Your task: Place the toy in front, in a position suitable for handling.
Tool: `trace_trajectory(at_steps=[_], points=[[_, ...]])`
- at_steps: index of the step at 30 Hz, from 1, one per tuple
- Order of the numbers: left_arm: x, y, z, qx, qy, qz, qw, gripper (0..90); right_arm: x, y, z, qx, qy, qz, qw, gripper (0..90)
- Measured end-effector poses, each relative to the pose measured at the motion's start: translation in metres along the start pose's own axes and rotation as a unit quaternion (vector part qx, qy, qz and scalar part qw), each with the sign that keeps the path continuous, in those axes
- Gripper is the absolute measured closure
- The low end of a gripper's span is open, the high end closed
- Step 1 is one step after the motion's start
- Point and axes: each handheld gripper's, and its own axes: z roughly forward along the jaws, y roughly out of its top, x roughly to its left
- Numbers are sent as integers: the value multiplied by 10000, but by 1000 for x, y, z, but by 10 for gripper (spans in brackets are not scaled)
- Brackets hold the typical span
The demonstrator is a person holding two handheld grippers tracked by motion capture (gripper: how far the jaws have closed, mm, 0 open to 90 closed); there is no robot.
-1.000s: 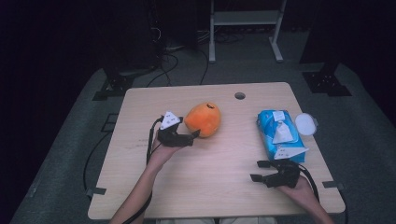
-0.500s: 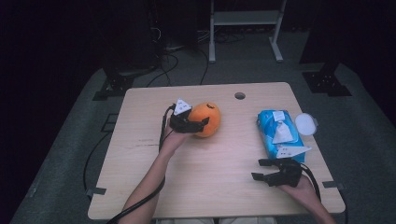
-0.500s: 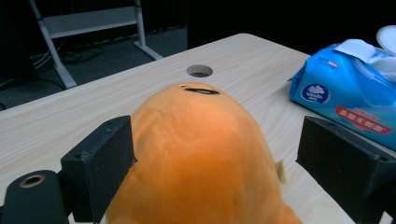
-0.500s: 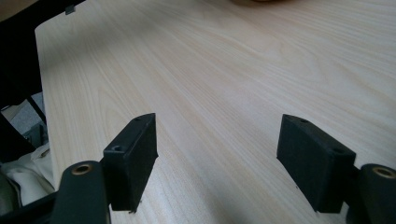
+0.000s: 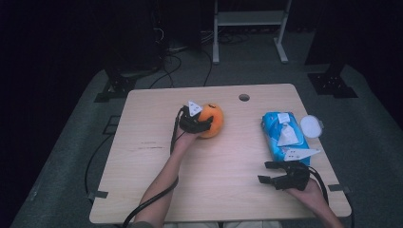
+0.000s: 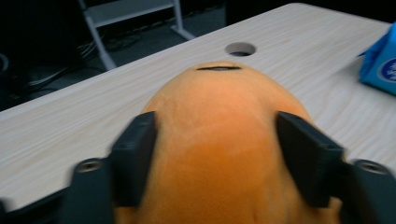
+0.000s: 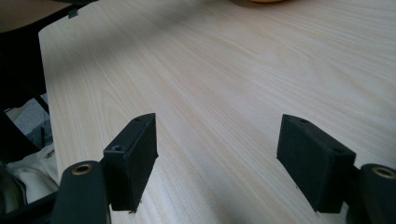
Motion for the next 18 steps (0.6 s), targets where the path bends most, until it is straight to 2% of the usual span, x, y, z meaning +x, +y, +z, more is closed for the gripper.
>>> trace_trajectory(at_steps=[1,3,8,13,17,18], points=[[0,1,-1,47,93,32,9999,401,0,0,0,-26,0,-11,10000,277],[-2,2,-3,91,145,81,9998,474,1,1,-1,-56,8,-16,10000,277],[-4,6,-4,134,65,108,9998,563,2,1,-2,-79,16,-41,10000,277],[-2,7,-6,67,-144,79,9998,580,1,1,-3,-116,-2,-49,9999,277],[6,7,-12,-72,-610,-229,9978,583,-3,1,-7,-227,-41,37,9997,279],[6,7,-12,-72,-610,-229,9978,583,-4,1,-7,-257,-41,76,9996,278]])
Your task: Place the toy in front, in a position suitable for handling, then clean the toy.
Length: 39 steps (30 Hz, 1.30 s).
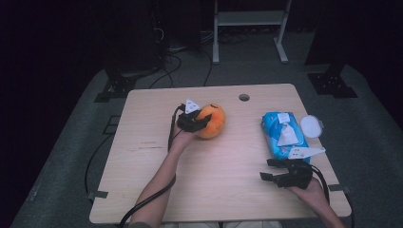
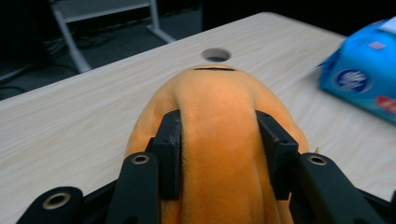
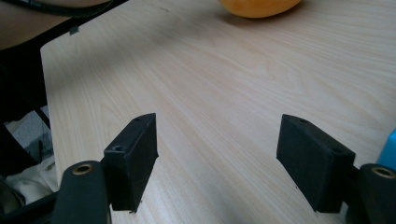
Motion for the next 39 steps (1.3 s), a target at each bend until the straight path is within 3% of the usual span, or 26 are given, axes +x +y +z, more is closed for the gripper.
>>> trace_trajectory(at_steps=[3,9,10,13,16,23,27,31,35,38,39], points=[[-2,0,-14,-97,-306,-12,9995,582,-2,0,-1,-72,-23,33,10000,279],[-17,0,-41,-224,-617,227,9976,580,-4,-1,-3,-102,-53,68,9999,279],[-26,-1,-52,-258,-735,356,9963,580,-4,-1,-4,-118,-73,86,9999,279],[-33,-4,-62,-301,-855,401,9951,579,-3,-1,-7,-129,-107,74,9998,279],[-51,-10,-81,-313,-1084,577,9919,575,0,3,-12,-200,-181,-9,9996,279],[-75,-30,-96,-120,-1369,847,9869,574,0,15,-36,-534,-491,-111,9973,279],[-80,-42,-97,-45,-1518,864,9846,573,-7,24,-49,-668,-766,-146,9947,279],[-81,-51,-97,18,-1635,885,9826,567,-14,33,-56,-692,-1228,-346,9894,285],[-78,-52,-100,-11,-1663,885,9821,558,-26,39,-57,-656,-1628,-474,9833,293],[-78,-53,-100,-5,-1689,943,9811,533,-35,41,-55,-609,-1778,-463,9811,302],[-80,-53,-100,27,-1671,1017,9807,507,-45,43,-51,-556,-1946,-462,9782,314]])
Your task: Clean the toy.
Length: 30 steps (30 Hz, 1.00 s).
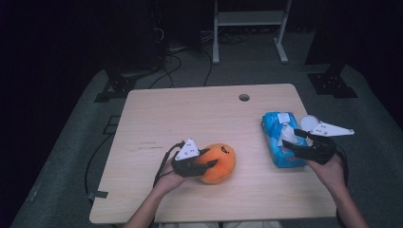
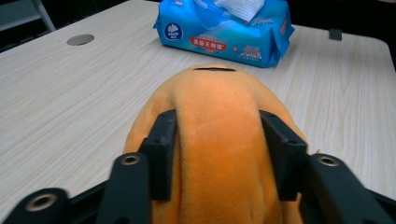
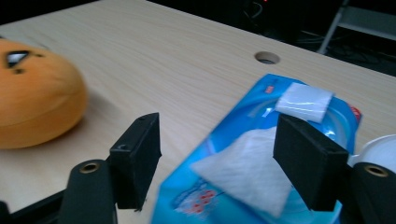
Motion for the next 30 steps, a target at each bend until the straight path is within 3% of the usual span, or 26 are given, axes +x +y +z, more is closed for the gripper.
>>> trace_trajectory(at_steps=[6,8,10,12,15,18,20,24,30], points=[[-2,3,-1,18,89,-18,10000,326,-15,-1,21,117,-337,197,9992,339],[-3,4,-8,-87,112,-86,9999,249,-20,-3,31,222,-471,273,9983,379],[-4,4,-13,-121,151,-131,9997,212,-21,-4,37,305,-580,274,9975,461],[-4,3,-15,-124,163,-143,9997,198,-22,-5,39,324,-681,237,9969,479],[-9,-4,-21,-66,237,-244,9994,178,-24,-9,42,428,-768,399,9953,584],[-13,-8,-26,140,521,-139,9984,128,-25,-12,43,474,-804,476,9945,679],[-14,-10,-28,199,605,-152,9979,122,-26,-14,42,469,-838,582,9937,732],[-12,-16,-29,275,585,-288,9975,128,-30,-15,40,460,-800,811,9924,797],[-9,-22,-28,249,550,-189,9980,240,-28,-13,33,330,-575,974,9930,819]])
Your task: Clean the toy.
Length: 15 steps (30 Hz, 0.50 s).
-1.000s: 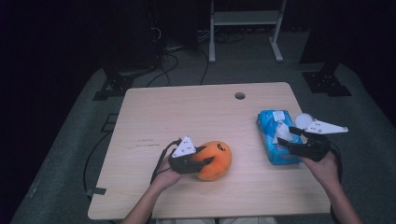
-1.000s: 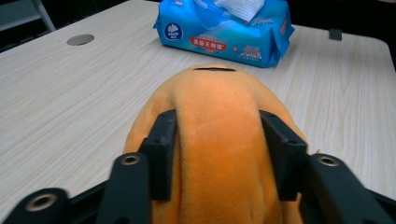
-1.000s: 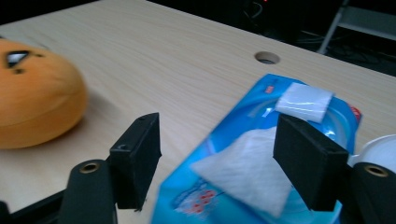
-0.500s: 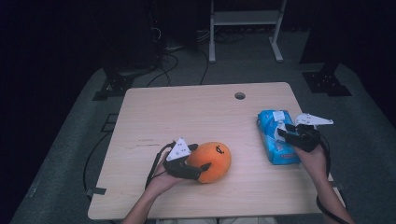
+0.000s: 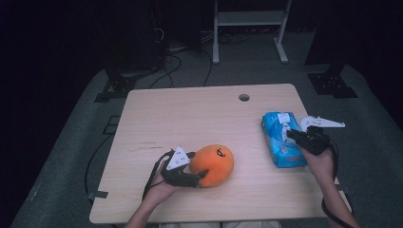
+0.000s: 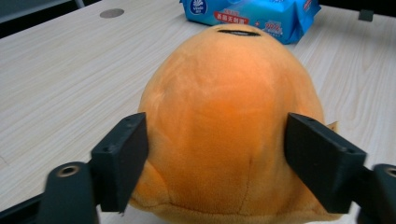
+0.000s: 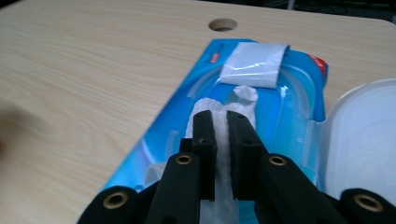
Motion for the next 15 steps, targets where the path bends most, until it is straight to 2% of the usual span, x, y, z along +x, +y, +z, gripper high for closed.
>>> trace_trajectory(at_steps=[3,11,12,15], points=[[3,-4,1,-29,-47,-26,10000,277,6,2,-10,-126,188,33,9997,826],[2,-5,3,-55,-29,-32,10000,275,21,5,-36,-453,745,71,9962,833],[2,-5,3,-55,-29,-32,10000,275,21,5,-36,-453,745,71,9962,833],[3,-6,3,-84,-53,-49,9999,274,41,12,-52,-748,1246,51,9894,833]])
